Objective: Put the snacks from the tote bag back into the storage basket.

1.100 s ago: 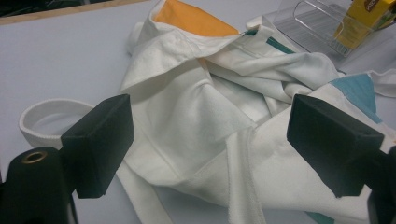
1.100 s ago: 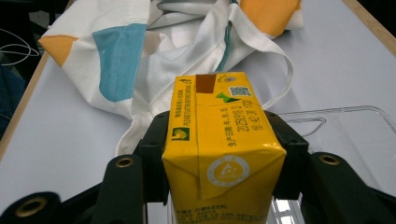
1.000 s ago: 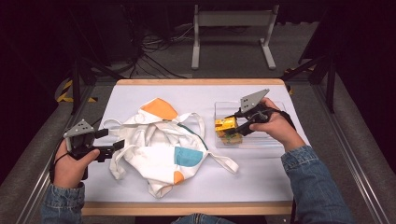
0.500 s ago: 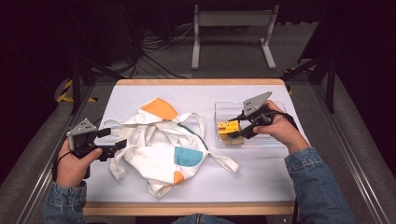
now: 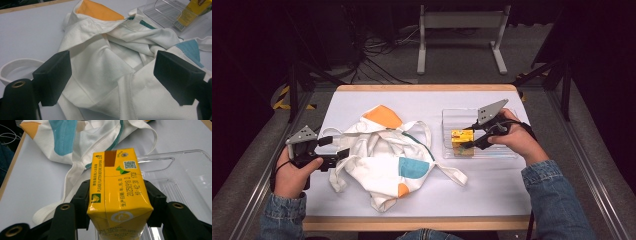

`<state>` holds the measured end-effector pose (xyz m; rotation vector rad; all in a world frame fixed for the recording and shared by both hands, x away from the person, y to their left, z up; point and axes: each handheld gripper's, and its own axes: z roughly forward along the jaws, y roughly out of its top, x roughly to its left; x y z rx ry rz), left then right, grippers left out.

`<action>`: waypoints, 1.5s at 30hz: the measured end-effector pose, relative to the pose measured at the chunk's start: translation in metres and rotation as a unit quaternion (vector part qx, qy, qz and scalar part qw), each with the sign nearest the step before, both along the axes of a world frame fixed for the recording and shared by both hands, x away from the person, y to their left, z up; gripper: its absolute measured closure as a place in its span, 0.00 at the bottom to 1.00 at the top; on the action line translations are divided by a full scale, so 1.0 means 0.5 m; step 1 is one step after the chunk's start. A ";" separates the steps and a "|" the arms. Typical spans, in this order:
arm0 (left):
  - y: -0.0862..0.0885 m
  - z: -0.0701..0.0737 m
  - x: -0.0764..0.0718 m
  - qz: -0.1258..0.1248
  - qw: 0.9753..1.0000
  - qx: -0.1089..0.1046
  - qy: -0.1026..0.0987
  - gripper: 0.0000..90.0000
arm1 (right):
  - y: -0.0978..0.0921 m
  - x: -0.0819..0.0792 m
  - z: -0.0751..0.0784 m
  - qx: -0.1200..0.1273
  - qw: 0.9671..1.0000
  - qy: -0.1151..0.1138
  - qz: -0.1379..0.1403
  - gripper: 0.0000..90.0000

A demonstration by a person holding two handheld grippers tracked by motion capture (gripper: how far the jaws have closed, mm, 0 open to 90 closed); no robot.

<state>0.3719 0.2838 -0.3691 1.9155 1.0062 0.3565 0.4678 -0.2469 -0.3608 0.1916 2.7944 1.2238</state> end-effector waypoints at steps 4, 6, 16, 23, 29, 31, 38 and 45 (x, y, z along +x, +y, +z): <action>0.000 0.000 0.002 -0.002 1.000 0.002 -0.001 0.18 | -0.006 0.002 -0.001 -0.005 1.000 0.000 -0.004 0.54; 0.000 0.000 0.002 -0.002 1.000 0.003 -0.002 0.18 | -0.010 0.003 -0.002 -0.008 1.000 0.003 -0.008 0.54; -0.003 -0.001 0.003 -0.002 1.000 0.003 0.000 0.18 | -0.028 0.002 -0.001 -0.009 1.000 0.008 -0.020 0.52; -0.002 -0.002 0.002 -0.001 1.000 0.003 0.001 0.18 | -0.027 -0.002 0.006 0.016 0.999 0.011 -0.046 0.35; 0.001 -0.001 0.000 -0.001 1.000 0.003 0.001 0.18 | -0.026 -0.011 0.028 0.035 0.997 -0.001 -0.066 0.29; 0.003 -0.001 -0.001 0.000 1.000 0.002 0.000 0.18 | -0.027 -0.017 0.038 0.047 0.996 -0.008 -0.078 0.27; 0.017 0.001 -0.007 0.004 1.000 0.001 0.003 0.17 | -0.038 -0.045 0.070 0.074 0.991 -0.036 -0.110 0.26; 0.023 0.002 -0.013 0.007 1.000 -0.001 0.001 0.15 | -0.070 -0.081 0.100 0.079 0.984 -0.047 -0.155 0.25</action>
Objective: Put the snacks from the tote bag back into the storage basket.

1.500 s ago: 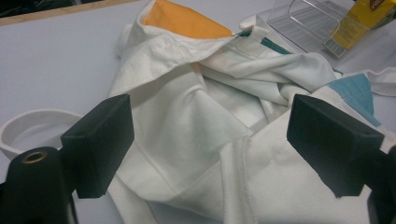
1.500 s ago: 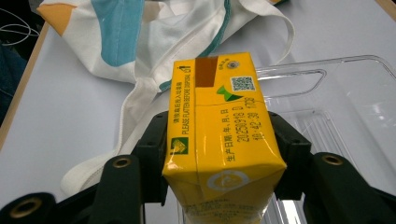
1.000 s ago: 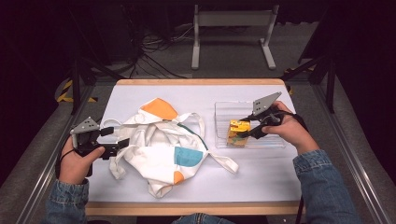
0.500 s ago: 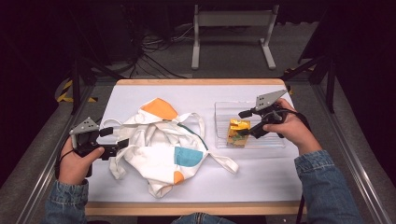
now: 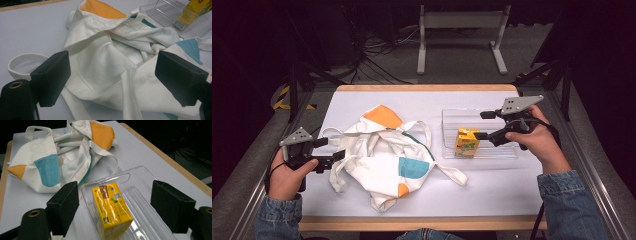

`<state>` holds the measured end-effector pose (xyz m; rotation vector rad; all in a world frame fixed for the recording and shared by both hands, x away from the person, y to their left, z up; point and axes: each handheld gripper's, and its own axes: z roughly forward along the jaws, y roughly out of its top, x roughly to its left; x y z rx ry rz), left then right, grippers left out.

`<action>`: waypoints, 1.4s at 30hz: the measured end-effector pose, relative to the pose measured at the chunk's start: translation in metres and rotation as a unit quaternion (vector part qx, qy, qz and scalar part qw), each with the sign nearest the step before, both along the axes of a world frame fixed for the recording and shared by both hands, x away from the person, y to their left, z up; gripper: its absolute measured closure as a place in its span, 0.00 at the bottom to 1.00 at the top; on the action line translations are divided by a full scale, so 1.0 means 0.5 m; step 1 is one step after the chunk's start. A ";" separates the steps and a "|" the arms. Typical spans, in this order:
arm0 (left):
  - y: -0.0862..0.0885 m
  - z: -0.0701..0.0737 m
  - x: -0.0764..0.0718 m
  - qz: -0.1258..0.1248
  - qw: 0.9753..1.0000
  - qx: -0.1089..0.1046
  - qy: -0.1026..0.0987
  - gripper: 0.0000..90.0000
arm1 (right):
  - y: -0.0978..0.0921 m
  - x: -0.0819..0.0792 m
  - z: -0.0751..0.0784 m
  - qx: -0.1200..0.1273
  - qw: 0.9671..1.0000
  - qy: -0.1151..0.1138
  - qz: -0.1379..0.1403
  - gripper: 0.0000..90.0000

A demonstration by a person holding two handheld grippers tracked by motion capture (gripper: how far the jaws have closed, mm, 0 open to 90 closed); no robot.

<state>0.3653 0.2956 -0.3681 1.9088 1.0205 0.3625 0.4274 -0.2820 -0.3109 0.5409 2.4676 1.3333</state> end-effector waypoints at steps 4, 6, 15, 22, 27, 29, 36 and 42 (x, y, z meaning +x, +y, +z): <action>0.003 0.000 -0.004 -0.001 1.000 0.000 0.003 0.14 | -0.024 -0.021 0.008 0.008 1.000 0.002 -0.022 0.24; 0.004 -0.001 -0.005 -0.001 1.000 0.003 0.003 0.13 | -0.035 -0.029 0.010 0.012 0.999 -0.003 -0.032 0.24; 0.010 -0.004 -0.006 0.002 1.000 0.010 0.007 0.12 | -0.098 -0.071 0.005 0.034 0.995 -0.023 -0.095 0.23; 0.013 -0.006 -0.004 0.005 1.000 0.012 0.008 0.11 | -0.125 -0.097 -0.012 0.052 0.989 -0.038 -0.130 0.23; 0.014 -0.007 0.000 0.008 1.000 0.013 0.005 0.12 | -0.131 -0.098 -0.038 0.052 0.987 -0.043 -0.148 0.22; 0.014 -0.008 0.001 0.010 1.000 0.014 0.006 0.12 | -0.134 -0.097 -0.048 0.044 0.984 -0.050 -0.164 0.22; 0.025 -0.021 0.010 0.009 0.999 0.028 -0.019 0.11 | -0.149 -0.100 -0.077 0.058 0.982 -0.044 -0.176 0.22; 0.035 -0.038 0.017 0.001 1.000 0.016 -0.011 0.10 | -0.162 -0.100 -0.110 0.030 0.980 -0.040 -0.194 0.20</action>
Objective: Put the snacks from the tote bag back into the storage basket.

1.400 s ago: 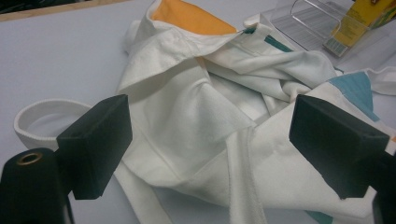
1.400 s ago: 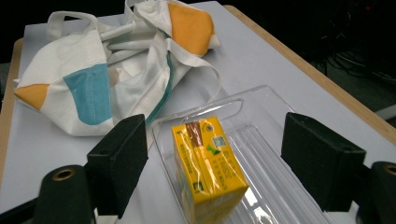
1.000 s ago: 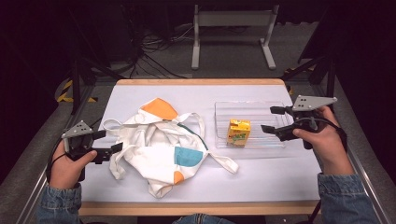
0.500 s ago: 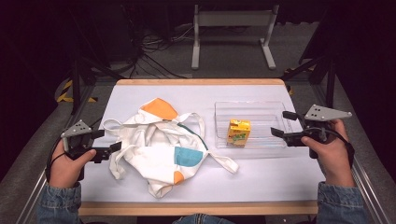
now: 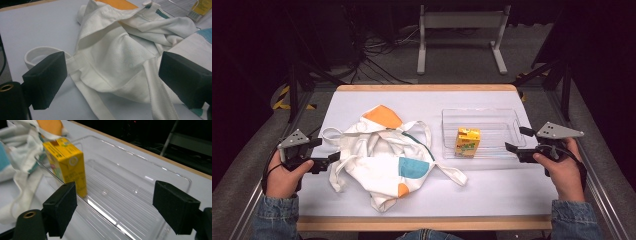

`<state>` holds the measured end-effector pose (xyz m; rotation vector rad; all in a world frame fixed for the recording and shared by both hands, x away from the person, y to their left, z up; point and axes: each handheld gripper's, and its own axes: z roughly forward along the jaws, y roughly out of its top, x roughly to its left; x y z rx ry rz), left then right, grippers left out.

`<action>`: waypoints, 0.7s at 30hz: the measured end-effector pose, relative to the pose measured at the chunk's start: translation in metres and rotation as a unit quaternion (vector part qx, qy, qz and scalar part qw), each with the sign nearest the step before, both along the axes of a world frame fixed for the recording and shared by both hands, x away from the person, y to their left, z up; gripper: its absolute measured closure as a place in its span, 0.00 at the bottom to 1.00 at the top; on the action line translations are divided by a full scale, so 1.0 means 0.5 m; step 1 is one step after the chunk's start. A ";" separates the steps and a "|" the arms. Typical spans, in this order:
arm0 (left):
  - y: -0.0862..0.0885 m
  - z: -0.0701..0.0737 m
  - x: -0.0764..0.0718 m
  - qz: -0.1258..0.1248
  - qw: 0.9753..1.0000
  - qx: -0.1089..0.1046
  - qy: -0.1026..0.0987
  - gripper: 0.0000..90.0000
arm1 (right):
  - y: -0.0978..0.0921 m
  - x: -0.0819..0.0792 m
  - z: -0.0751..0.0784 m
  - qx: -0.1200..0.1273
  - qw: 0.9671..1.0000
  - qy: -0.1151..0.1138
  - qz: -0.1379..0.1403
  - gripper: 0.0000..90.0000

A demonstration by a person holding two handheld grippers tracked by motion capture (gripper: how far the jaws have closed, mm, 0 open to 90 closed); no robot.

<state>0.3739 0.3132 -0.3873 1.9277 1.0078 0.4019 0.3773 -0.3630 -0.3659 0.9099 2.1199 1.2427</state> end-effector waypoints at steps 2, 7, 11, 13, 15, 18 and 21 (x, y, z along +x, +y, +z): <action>0.001 -0.001 0.001 -0.002 1.000 0.000 0.000 0.10 | -0.003 0.000 -0.006 -0.001 1.000 0.000 -0.004 0.17; 0.006 -0.014 0.005 -0.001 1.000 -0.001 0.016 0.09 | -0.016 -0.013 -0.027 0.016 1.000 0.012 -0.018 0.14; 0.004 -0.019 0.007 -0.006 1.000 0.002 0.026 0.09 | -0.033 -0.023 -0.047 0.023 0.999 0.016 -0.038 0.09; 0.000 -0.020 0.007 -0.007 1.000 0.002 0.028 0.08 | -0.041 -0.026 -0.052 0.031 0.998 0.016 -0.044 0.08; -0.002 -0.021 0.007 -0.011 0.999 0.005 0.031 0.08 | -0.045 -0.027 -0.054 0.035 0.998 0.018 -0.043 0.07; -0.003 -0.021 0.007 -0.009 0.999 0.007 0.031 0.08 | -0.046 -0.027 -0.058 0.031 0.998 0.026 -0.037 0.07; 0.002 -0.025 0.008 0.015 0.999 -0.008 0.030 0.07 | -0.046 -0.026 -0.060 0.026 0.999 0.032 -0.031 0.06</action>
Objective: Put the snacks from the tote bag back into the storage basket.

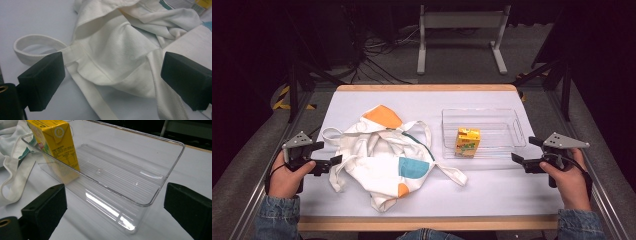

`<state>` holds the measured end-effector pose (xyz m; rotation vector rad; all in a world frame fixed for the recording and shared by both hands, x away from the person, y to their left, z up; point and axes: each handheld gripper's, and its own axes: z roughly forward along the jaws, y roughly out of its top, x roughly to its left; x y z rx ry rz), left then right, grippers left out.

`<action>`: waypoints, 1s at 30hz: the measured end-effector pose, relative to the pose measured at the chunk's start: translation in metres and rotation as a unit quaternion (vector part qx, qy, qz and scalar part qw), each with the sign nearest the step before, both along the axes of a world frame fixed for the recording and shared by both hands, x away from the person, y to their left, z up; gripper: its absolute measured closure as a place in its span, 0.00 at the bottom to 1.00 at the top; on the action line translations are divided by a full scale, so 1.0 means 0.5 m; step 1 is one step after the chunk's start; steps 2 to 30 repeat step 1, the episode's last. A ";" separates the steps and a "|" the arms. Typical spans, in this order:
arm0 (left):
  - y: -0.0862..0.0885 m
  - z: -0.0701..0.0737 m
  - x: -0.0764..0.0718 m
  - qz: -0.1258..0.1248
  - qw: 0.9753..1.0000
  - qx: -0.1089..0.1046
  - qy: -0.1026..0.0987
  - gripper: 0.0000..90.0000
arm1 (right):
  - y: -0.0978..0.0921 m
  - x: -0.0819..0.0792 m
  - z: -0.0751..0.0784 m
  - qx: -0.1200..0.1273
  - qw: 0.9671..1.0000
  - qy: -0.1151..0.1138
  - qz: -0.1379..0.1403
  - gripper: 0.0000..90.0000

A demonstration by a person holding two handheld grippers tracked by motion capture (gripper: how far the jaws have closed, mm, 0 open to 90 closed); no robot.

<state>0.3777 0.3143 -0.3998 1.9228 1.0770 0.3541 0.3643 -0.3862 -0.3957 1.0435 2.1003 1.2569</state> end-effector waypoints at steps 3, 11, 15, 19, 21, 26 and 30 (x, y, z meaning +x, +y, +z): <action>0.002 -0.002 0.000 0.006 1.000 -0.004 0.000 0.07 | 0.000 0.000 0.000 -0.001 1.000 -0.001 -0.001 0.06; 0.002 -0.002 0.000 0.006 1.000 -0.004 0.000 0.07 | 0.000 0.000 0.000 -0.001 1.000 -0.001 -0.001 0.06; 0.002 -0.002 0.000 0.006 1.000 -0.004 0.000 0.07 | 0.000 0.000 0.000 -0.001 1.000 -0.001 -0.001 0.06; 0.002 -0.002 0.000 0.006 1.000 -0.004 0.000 0.07 | 0.000 0.000 0.000 -0.001 1.000 -0.001 -0.001 0.06; 0.002 -0.002 0.000 0.006 1.000 -0.004 0.000 0.07 | 0.000 0.000 0.000 -0.001 1.000 -0.001 -0.001 0.06; 0.002 -0.002 0.000 0.006 1.000 -0.004 0.000 0.07 | 0.000 0.000 0.000 -0.001 1.000 -0.001 -0.001 0.06; 0.002 -0.002 0.000 0.006 1.000 -0.004 0.000 0.07 | 0.000 0.000 0.000 -0.001 1.000 -0.001 -0.001 0.06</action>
